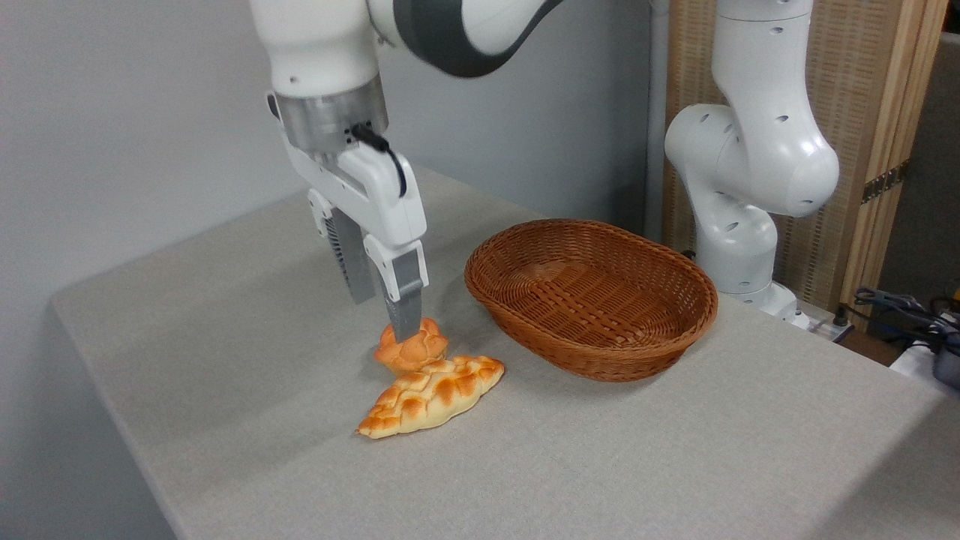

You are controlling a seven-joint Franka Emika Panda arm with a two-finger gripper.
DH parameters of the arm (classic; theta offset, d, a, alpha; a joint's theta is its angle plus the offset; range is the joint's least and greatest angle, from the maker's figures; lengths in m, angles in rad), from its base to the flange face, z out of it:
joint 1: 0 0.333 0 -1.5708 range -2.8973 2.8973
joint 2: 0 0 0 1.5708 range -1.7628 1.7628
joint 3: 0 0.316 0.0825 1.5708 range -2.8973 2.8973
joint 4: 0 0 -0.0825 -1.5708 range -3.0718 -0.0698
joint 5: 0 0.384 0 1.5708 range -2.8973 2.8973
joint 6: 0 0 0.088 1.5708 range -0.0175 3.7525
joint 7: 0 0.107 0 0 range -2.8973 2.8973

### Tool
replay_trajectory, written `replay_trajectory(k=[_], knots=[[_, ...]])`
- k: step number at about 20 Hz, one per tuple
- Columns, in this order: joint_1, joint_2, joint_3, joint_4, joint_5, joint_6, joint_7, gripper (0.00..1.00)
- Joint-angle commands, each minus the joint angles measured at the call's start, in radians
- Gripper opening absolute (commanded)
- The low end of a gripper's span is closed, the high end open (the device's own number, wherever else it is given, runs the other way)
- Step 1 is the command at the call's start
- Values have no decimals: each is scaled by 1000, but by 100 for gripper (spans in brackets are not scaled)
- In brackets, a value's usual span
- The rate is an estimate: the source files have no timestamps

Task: Put bread into the basket
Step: 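Close the gripper on the round roll and lift it slightly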

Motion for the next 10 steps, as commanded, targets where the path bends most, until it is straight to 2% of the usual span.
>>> replay_trajectory(k=[1,3,10], knots=[[-47,-30,2,-88,-6,14,-5,100],[-51,-31,-1,-116,-6,28,0,100],[-122,-28,-1,-238,-9,146,55,100]])
